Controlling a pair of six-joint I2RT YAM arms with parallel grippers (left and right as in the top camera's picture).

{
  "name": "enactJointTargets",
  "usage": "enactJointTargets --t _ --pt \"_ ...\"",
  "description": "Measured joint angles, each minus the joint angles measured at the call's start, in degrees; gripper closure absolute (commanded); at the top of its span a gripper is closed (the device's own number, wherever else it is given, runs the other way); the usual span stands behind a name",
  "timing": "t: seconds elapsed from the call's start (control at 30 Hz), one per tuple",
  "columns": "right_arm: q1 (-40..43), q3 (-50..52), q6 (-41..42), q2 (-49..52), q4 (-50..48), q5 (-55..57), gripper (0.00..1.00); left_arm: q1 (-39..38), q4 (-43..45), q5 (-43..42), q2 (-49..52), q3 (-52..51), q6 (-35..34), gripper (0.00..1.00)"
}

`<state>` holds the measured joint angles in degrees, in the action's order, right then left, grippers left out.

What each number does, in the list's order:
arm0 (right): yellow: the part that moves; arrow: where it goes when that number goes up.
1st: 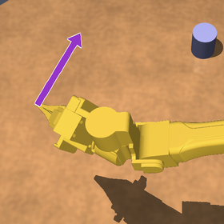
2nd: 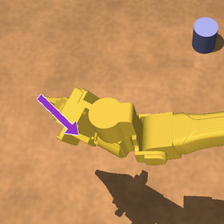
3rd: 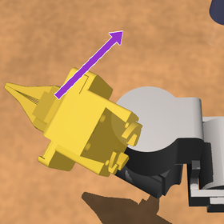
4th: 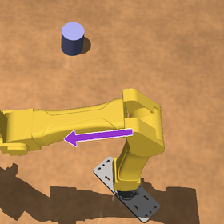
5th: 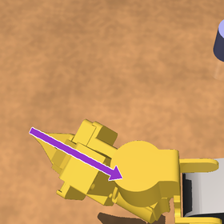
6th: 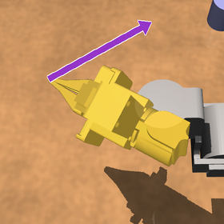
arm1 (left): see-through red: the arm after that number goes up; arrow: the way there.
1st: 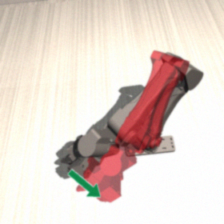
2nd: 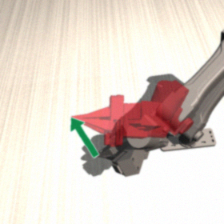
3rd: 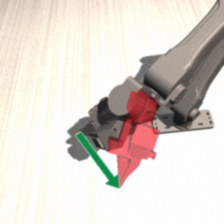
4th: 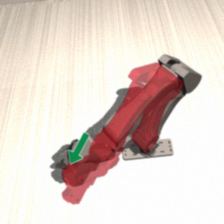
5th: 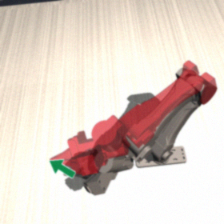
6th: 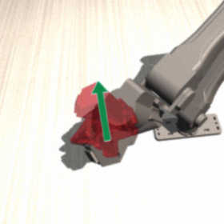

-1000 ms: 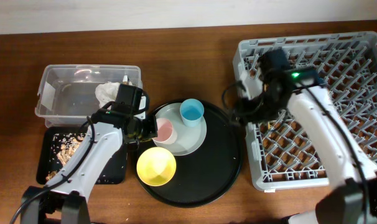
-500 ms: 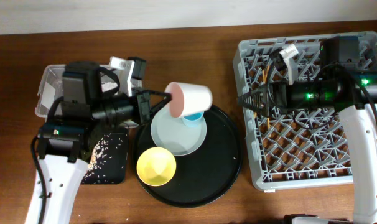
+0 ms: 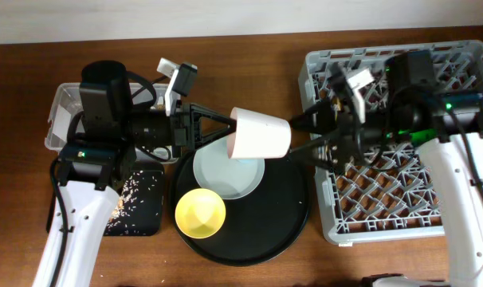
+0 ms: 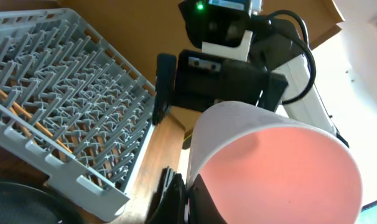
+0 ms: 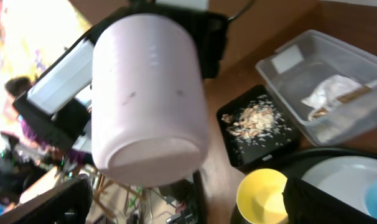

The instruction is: Sort waste into correct bins and load items into the dishwasher rack

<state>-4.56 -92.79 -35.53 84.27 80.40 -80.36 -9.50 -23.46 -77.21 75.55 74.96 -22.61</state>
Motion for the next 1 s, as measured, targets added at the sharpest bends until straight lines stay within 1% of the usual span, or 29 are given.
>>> enactJointTargets --t 0.17,0.4,0.47,0.5,0.53,0.57,0.67,0.73,0.8,0.93,1.0 --pt "-3.6 0.0 -2.9 0.0 -1.2 -0.9 0.01 0.0 0.2 -0.6 0.0 0.0 -0.9 1.0" --pt "-6.1 0.0 -3.9 0.0 -8.3 -3.6 0.0 0.0 0.4 -1.0 0.0 0.0 -1.0 1.0" --pt "-7.6 0.0 -4.0 0.0 -10.0 -3.8 0.05 0.0 0.4 -1.1 0.0 0.0 -1.0 1.0" --pt "-8.3 0.0 -4.1 0.0 -10.7 -3.8 0.11 0.0 0.4 -1.1 0.0 0.0 -1.0 1.0" --pt "-8.9 0.0 -4.2 0.0 -11.2 -3.7 0.18 0.0 0.4 -1.2 0.0 0.0 -1.0 1.0" --pt "-9.4 0.0 -4.2 0.0 -11.6 -3.4 0.22 0.0 0.4 -1.4 0.0 0.0 -1.0 1.0" --pt "-9.6 0.0 -4.2 0.0 -11.8 -2.3 0.28 0.0 0.4 -2.1 0.0 0.0 -1.0 1.0" --pt "-9.6 0.0 -4.3 0.0 -12.1 -1.8 0.29 0.0 0.4 -2.3 0.0 0.0 -1.0 1.0" --pt "-9.6 0.0 -4.3 0.0 -12.6 -1.6 0.34 0.0 0.4 -2.3 0.0 0.0 -1.0 1.0" --pt "-9.6 0.0 -3.9 0.0 -13.9 -0.7 0.38 0.3 0.5 -2.3 0.0 0.0 -1.0 0.99" --pt "-9.6 0.0 -3.6 0.0 -14.3 -0.5 0.39 0.3 0.6 -2.3 0.0 0.0 -1.0 0.83"
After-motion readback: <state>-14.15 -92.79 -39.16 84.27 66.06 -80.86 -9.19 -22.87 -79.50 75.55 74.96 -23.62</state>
